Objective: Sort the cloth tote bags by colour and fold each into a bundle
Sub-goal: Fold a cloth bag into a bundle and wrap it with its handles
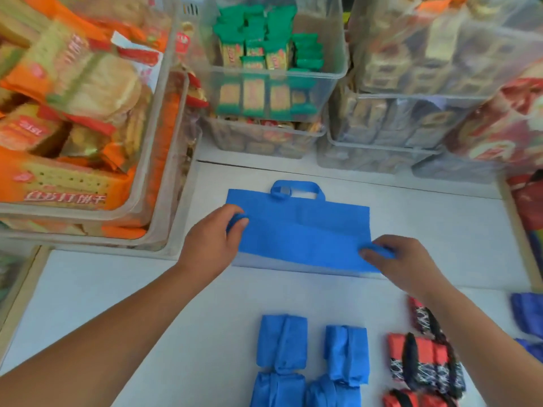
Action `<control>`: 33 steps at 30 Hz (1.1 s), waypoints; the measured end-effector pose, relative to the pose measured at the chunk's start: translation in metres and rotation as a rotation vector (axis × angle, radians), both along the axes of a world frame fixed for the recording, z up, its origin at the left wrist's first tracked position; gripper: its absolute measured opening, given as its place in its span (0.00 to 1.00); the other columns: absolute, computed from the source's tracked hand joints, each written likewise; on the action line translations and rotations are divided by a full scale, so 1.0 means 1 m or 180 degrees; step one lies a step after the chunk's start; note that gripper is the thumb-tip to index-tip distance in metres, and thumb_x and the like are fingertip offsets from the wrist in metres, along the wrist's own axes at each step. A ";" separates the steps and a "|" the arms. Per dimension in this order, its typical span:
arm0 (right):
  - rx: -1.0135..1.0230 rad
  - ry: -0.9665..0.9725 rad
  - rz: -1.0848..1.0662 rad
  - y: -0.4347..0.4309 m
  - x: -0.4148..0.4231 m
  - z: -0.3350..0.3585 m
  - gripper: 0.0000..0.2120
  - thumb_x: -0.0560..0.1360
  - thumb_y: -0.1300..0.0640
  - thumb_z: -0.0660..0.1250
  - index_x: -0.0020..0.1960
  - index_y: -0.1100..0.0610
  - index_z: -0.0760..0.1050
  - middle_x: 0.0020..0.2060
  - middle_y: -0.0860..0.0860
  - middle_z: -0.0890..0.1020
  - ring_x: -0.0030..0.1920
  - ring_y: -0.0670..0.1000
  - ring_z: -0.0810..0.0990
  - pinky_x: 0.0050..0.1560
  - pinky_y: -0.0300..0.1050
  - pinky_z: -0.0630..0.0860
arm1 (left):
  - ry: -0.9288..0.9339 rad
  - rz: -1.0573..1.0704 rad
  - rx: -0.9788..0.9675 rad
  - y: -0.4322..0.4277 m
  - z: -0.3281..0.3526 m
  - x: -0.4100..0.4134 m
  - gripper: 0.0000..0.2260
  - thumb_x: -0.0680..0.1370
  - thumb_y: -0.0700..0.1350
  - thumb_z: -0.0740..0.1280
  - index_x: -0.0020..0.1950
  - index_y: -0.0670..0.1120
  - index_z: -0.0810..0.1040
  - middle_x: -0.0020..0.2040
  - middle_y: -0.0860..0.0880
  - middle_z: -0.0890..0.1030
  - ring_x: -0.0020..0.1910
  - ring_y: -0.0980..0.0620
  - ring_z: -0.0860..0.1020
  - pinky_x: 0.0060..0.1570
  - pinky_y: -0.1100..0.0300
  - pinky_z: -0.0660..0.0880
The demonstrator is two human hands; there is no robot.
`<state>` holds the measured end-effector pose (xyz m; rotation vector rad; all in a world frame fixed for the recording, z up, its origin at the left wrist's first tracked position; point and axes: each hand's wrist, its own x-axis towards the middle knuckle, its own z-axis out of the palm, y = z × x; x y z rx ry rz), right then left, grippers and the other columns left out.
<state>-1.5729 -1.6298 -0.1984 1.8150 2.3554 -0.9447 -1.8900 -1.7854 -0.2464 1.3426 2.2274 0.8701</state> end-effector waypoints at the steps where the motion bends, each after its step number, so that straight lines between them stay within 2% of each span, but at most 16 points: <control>1: -0.0102 0.0362 -0.0308 0.008 0.004 -0.008 0.08 0.75 0.50 0.75 0.40 0.51 0.80 0.32 0.46 0.80 0.30 0.45 0.74 0.31 0.35 0.68 | 0.0119 0.0023 0.0015 0.007 0.000 0.000 0.13 0.81 0.51 0.67 0.64 0.50 0.75 0.56 0.52 0.79 0.51 0.50 0.78 0.51 0.48 0.79; 3: -0.0253 0.0610 -0.0600 0.020 0.004 -0.022 0.09 0.74 0.52 0.77 0.41 0.55 0.80 0.36 0.50 0.80 0.29 0.44 0.72 0.28 0.33 0.67 | 0.0744 -0.0014 -0.0062 0.021 -0.002 0.003 0.25 0.77 0.48 0.72 0.72 0.48 0.70 0.70 0.48 0.72 0.64 0.46 0.74 0.61 0.44 0.75; 5: -0.0266 0.0599 -0.0553 0.035 -0.005 -0.039 0.09 0.75 0.53 0.76 0.45 0.57 0.78 0.47 0.50 0.79 0.39 0.46 0.77 0.35 0.34 0.69 | 0.1490 -0.0209 -0.0238 0.033 -0.004 0.007 0.34 0.74 0.45 0.75 0.77 0.47 0.66 0.79 0.42 0.62 0.75 0.39 0.65 0.71 0.39 0.66; 7: -0.0170 0.0542 -0.0465 0.054 -0.015 -0.051 0.08 0.77 0.55 0.73 0.48 0.58 0.77 0.56 0.52 0.77 0.56 0.55 0.78 0.47 0.42 0.70 | 0.1843 -0.0538 -0.0271 0.044 -0.009 0.013 0.34 0.72 0.41 0.76 0.76 0.46 0.69 0.80 0.41 0.58 0.78 0.36 0.60 0.74 0.36 0.60; 9: -0.0076 0.0453 -0.0151 0.079 -0.025 -0.066 0.06 0.79 0.54 0.71 0.47 0.55 0.75 0.55 0.54 0.78 0.63 0.58 0.76 0.49 0.44 0.68 | 0.1996 -0.1002 -0.0230 0.050 -0.023 0.021 0.29 0.70 0.38 0.76 0.70 0.46 0.75 0.79 0.42 0.63 0.78 0.38 0.62 0.75 0.36 0.59; 11: 0.0053 0.0289 0.0200 0.101 -0.035 -0.080 0.07 0.80 0.52 0.68 0.46 0.51 0.72 0.48 0.50 0.76 0.58 0.60 0.76 0.49 0.44 0.67 | 0.1983 -0.1388 -0.0367 0.053 -0.042 0.027 0.23 0.72 0.43 0.76 0.66 0.47 0.79 0.76 0.45 0.70 0.76 0.41 0.66 0.75 0.38 0.60; 13: 0.0121 0.0086 0.0414 0.117 -0.043 -0.096 0.07 0.80 0.50 0.67 0.51 0.53 0.73 0.46 0.48 0.73 0.53 0.56 0.74 0.49 0.45 0.66 | 0.1857 -0.1463 -0.0720 0.055 -0.059 0.030 0.20 0.74 0.51 0.73 0.65 0.50 0.79 0.72 0.48 0.75 0.73 0.44 0.72 0.74 0.40 0.63; 15: 0.0042 -0.0181 0.0386 0.126 -0.051 -0.112 0.09 0.81 0.47 0.65 0.54 0.53 0.73 0.48 0.49 0.74 0.50 0.55 0.73 0.48 0.47 0.68 | 0.1738 -0.1412 -0.1106 0.058 -0.072 0.027 0.20 0.78 0.55 0.62 0.67 0.51 0.78 0.72 0.49 0.76 0.71 0.46 0.74 0.70 0.37 0.67; 18: 0.0120 -0.0255 0.0270 0.135 -0.059 -0.135 0.09 0.81 0.46 0.64 0.53 0.51 0.72 0.49 0.50 0.75 0.52 0.55 0.73 0.47 0.50 0.71 | 0.1447 -0.1443 -0.1479 0.059 -0.087 0.021 0.29 0.80 0.58 0.44 0.76 0.52 0.70 0.79 0.49 0.67 0.78 0.46 0.64 0.75 0.35 0.59; 20: 0.0446 -0.0260 0.0260 0.137 -0.060 -0.147 0.09 0.80 0.47 0.66 0.53 0.53 0.74 0.49 0.49 0.74 0.55 0.56 0.72 0.46 0.50 0.69 | 0.1376 -0.1498 -0.1559 0.060 -0.092 0.021 0.31 0.79 0.60 0.41 0.78 0.55 0.67 0.80 0.50 0.63 0.80 0.46 0.60 0.76 0.36 0.54; 22: 0.0827 -0.0239 0.0313 0.136 -0.059 -0.158 0.10 0.78 0.49 0.69 0.53 0.55 0.77 0.49 0.50 0.76 0.54 0.60 0.73 0.46 0.51 0.70 | 0.1255 -0.1570 -0.1729 0.063 -0.097 0.021 0.34 0.77 0.62 0.35 0.80 0.59 0.60 0.83 0.53 0.54 0.82 0.47 0.52 0.78 0.37 0.48; 24: 0.1031 -0.0272 0.0259 0.131 -0.061 -0.162 0.14 0.76 0.51 0.71 0.58 0.55 0.77 0.55 0.55 0.77 0.58 0.63 0.74 0.55 0.57 0.73 | 0.1090 -0.1566 -0.1858 0.063 -0.103 0.019 0.36 0.73 0.63 0.31 0.82 0.61 0.50 0.83 0.57 0.43 0.82 0.51 0.42 0.79 0.41 0.43; 26: 0.1471 -0.0377 0.0318 0.118 -0.066 -0.164 0.19 0.79 0.51 0.68 0.68 0.55 0.74 0.69 0.60 0.73 0.69 0.67 0.69 0.70 0.62 0.64 | 0.1051 -0.1539 -0.1775 0.060 -0.111 0.018 0.35 0.74 0.64 0.33 0.82 0.63 0.46 0.82 0.59 0.38 0.81 0.54 0.37 0.79 0.43 0.42; 27: 0.1717 -0.0368 0.0523 0.107 -0.069 -0.164 0.22 0.80 0.49 0.65 0.72 0.54 0.72 0.74 0.61 0.69 0.74 0.67 0.65 0.75 0.63 0.59 | 0.1045 -0.1511 -0.1721 0.059 -0.114 0.018 0.33 0.75 0.65 0.35 0.81 0.63 0.45 0.81 0.59 0.37 0.80 0.55 0.35 0.79 0.43 0.42; 30: 0.1692 -0.0327 0.1270 0.061 -0.076 -0.169 0.29 0.79 0.38 0.61 0.77 0.46 0.67 0.80 0.56 0.61 0.80 0.64 0.56 0.79 0.64 0.50 | 0.1117 -0.1373 -0.1587 0.062 -0.127 0.015 0.28 0.80 0.64 0.42 0.81 0.64 0.46 0.81 0.59 0.39 0.81 0.54 0.38 0.79 0.44 0.41; 33: 0.1202 -0.0738 0.1271 0.045 -0.072 -0.186 0.32 0.78 0.28 0.51 0.80 0.36 0.56 0.82 0.48 0.53 0.81 0.62 0.50 0.78 0.67 0.47 | 0.1153 -0.1328 -0.1391 0.064 -0.138 0.016 0.27 0.82 0.63 0.46 0.82 0.63 0.48 0.82 0.58 0.41 0.82 0.52 0.41 0.77 0.43 0.40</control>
